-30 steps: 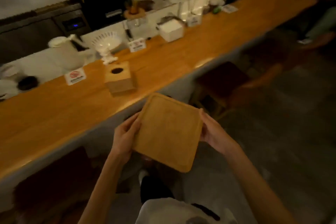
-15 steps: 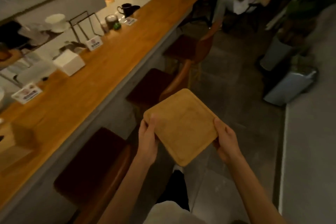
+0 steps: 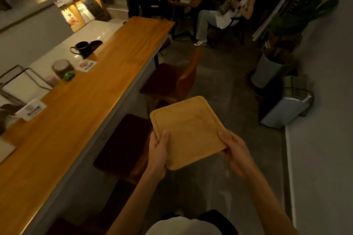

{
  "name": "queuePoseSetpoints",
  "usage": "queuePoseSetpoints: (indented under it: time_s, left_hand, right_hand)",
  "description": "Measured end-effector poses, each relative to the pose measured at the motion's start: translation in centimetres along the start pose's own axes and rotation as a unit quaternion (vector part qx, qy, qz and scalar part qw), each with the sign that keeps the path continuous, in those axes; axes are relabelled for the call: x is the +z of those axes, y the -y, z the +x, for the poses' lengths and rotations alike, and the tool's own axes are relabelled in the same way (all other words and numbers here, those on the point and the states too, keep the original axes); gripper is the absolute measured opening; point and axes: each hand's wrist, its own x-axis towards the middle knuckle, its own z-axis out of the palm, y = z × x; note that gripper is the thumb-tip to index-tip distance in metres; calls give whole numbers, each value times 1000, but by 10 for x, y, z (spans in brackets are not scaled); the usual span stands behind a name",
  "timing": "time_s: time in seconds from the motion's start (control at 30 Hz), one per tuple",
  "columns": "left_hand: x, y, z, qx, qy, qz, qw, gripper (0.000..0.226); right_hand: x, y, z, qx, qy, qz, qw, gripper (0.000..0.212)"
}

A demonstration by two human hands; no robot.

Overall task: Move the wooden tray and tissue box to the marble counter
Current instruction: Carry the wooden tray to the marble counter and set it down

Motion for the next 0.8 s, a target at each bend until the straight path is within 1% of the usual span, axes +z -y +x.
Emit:
queuePoseSetpoints:
  time_s: [0.13,0.17,0.2,0.23,0.27,0.3,0.33,0.4,0.43,0.47,0.57,0.73,0.8]
  left_hand:
    - [56,-25,84,-27,42,44,998,67]
    - [73,-29,105,-26,57,55,997,60]
    - [90,-35,122,-21,74,59,995,45]
    - [110,-41,142,-17,85,56,995,31]
    - [131,-46,163,-14,87,54,995,24]
    - [152,-53,183,-10,81,53,995,22]
    - [172,-60,203,-11,71,55,996,25]
    - [206,-78,239,-14,48,48,998,46]
    - [220,-86,256,-21,39,37,998,52]
    - [230,-92,271,-28,36,21,999,54]
    - [270,-110,325,-37,18,-43,998,52]
    - [329,-148,420,4,-103,-118,988,41]
    - [351,-165,467,8,-129,-168,977,41]
  right_hand:
    - [-32,63,87,7,-9,-107,994,40]
    - [-39,79,113,15,-8,-121,993,43]
    - [-44,94,135,16,-7,-131,991,43]
    - [-50,111,162,11,-5,-141,990,39]
    - [-57,125,191,3,-6,-155,988,36]
    - [-62,141,218,-8,-15,-168,986,37]
    - [-68,155,247,-20,-22,-175,984,41]
    - [-78,183,295,-22,-31,-186,982,51]
    - [-81,196,315,-21,-29,-188,981,56]
    - [-83,206,334,-21,-28,-185,982,57]
    - [-85,257,409,-18,-11,-161,987,52]
    - [-69,324,532,-15,21,-191,981,50]
    - [-59,349,588,-12,43,-194,980,44]
